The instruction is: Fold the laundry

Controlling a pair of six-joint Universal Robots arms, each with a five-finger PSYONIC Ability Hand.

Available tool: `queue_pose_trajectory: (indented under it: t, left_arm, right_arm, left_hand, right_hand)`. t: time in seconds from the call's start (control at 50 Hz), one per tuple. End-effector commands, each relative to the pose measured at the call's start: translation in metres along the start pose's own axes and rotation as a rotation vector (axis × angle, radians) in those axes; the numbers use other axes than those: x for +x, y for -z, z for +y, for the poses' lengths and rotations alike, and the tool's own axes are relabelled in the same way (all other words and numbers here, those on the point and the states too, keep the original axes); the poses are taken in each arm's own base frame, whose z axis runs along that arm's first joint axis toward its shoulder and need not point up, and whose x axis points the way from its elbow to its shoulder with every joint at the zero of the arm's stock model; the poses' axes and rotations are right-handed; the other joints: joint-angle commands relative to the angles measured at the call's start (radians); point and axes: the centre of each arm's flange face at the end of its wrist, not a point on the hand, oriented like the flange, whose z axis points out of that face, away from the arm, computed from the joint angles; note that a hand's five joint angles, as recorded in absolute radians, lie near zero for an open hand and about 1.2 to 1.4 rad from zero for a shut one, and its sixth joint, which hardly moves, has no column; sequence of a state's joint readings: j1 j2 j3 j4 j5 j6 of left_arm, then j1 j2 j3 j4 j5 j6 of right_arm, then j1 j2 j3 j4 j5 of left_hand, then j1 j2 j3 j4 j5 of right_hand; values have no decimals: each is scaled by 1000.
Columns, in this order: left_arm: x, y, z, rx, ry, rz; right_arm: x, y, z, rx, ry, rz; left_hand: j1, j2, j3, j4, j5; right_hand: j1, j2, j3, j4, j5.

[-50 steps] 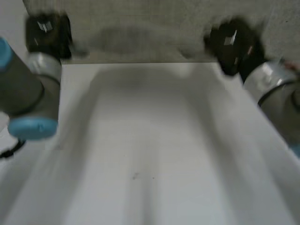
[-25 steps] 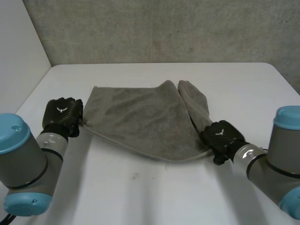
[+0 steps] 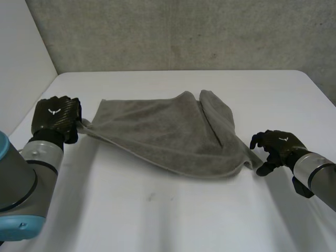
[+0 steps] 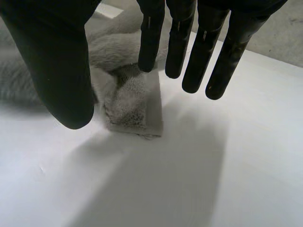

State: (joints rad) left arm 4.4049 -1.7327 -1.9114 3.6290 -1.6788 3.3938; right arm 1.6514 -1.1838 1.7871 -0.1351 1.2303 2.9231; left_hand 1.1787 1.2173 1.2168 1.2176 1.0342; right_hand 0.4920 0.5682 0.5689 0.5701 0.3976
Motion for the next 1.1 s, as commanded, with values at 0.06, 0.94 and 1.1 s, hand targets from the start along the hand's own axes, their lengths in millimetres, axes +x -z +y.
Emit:
queue_pose_trajectory:
  t: [0.06, 0.94, 1.1]
  left_arm:
    - [-3, 4, -5, 16, 7, -6]
    - [-11, 7, -16, 26, -2, -27]
    - [-16, 37, -32, -85, -19, 10]
  right_arm:
    - [-2, 0, -3, 6, -141, -7]
    - [3, 18, -98, 427, 28, 30]
    - [16, 88, -133, 437, 302, 131]
  left_hand:
    - [218, 179, 180, 179, 188]
    - [218, 179, 180, 179, 188]
    - [218, 179, 180, 179, 188]
  right_hand:
    - [95, 19, 18, 17, 15]
    - [904, 828, 827, 826, 824]
    - [904, 828, 827, 826, 824]
